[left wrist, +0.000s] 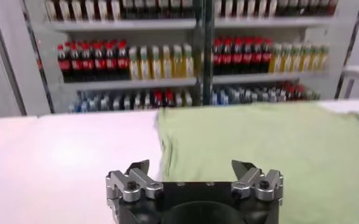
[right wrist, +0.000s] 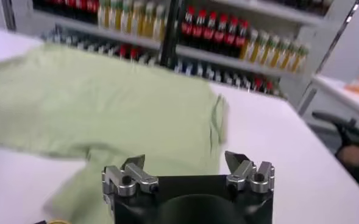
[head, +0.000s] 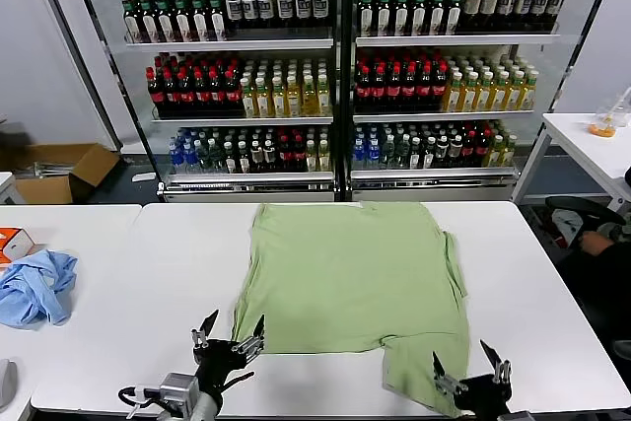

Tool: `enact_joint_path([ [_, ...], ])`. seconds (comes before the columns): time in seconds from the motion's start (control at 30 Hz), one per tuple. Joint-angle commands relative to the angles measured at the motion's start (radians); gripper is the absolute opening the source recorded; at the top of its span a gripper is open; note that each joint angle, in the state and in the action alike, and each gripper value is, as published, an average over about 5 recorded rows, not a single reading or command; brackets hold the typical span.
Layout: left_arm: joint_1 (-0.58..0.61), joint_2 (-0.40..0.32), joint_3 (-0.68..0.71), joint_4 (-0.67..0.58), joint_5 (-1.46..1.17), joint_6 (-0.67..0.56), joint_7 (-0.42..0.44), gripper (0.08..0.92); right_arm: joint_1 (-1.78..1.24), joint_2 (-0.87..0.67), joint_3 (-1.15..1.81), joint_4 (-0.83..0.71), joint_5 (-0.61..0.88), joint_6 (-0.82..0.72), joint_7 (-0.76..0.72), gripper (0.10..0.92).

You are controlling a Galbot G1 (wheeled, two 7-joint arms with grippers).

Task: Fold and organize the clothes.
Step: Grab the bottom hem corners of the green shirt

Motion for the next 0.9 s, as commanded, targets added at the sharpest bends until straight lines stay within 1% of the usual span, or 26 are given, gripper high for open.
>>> enact_joint_path([
  [0.03, -0.059, 0.026, 0.017, 0.125, -0.017, 0.078, -0.025, 0.823, -0.027, 0.001, -0.012, -0.017, 0.005, -0.045, 0.004, 0.823],
  [0.37, -0.052, 0.027, 0.020, 0.145, -0.026, 0.078, -0.033, 0.823, -0.025, 0.004, -0.058, -0.024, 0.023, -0.060, -0.001, 0.823],
  [0.47, -0.047, 0.028, 0.022, 0.139, -0.037, 0.077, -0.031, 0.823, -0.021, 0.004, -0.069, -0.033, 0.045, -0.070, 0.002, 0.799],
  [0.57, -0.043, 0.028, 0.021, 0.133, -0.052, 0.077, -0.031, 0.793, -0.017, 0.004, -0.073, -0.041, 0.081, -0.077, 0.005, 0.725],
  [0.6, -0.041, 0.029, 0.021, 0.132, -0.056, 0.077, -0.030, 0.772, -0.016, 0.005, -0.074, -0.044, 0.093, -0.078, 0.007, 0.699],
  [0.9, -0.035, 0.028, 0.022, 0.128, -0.087, 0.076, -0.023, 0.517, -0.015, -0.001, -0.067, -0.064, 0.191, -0.082, 0.013, 0.440],
])
